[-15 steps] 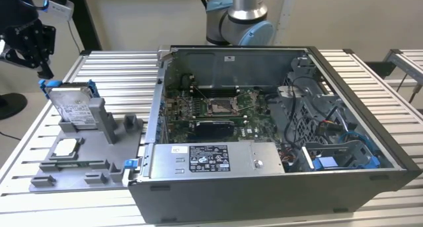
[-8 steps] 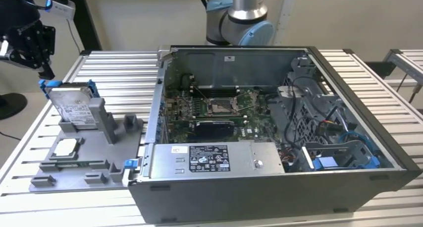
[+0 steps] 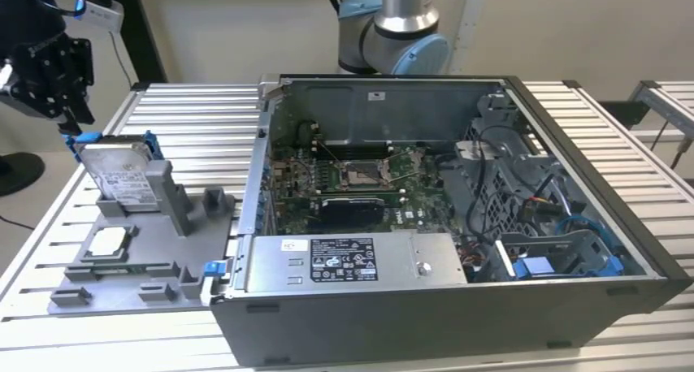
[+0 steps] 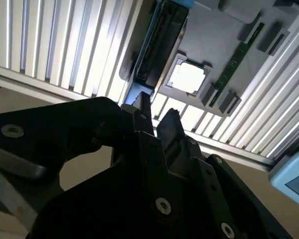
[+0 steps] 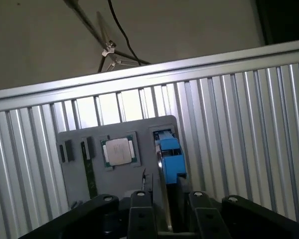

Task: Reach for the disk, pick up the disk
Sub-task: 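Pick up the disk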

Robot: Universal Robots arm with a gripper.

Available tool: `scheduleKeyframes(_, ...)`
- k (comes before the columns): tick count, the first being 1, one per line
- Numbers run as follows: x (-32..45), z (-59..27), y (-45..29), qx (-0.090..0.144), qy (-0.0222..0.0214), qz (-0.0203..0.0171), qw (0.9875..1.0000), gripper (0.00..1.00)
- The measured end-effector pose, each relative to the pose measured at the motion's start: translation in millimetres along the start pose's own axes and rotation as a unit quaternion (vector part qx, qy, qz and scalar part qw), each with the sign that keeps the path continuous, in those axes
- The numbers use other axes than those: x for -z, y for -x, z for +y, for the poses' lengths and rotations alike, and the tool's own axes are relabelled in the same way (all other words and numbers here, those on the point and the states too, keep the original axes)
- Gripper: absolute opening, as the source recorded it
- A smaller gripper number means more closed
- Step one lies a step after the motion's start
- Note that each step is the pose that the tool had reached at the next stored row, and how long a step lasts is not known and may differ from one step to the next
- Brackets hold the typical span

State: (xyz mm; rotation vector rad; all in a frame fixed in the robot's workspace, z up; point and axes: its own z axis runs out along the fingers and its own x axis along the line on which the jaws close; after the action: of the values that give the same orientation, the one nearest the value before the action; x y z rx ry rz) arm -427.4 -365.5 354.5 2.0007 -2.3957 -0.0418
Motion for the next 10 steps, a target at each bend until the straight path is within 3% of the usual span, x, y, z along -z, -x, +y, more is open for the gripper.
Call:
scheduleKeyframes(5,-0.3,0.0,0.0,0.0,0.0,0.0,1.0,1.0)
scheduleKeyframes(10,-7.5,-0.3,0.1,0.0,-0.0033,-0.0006,1.0,1.0)
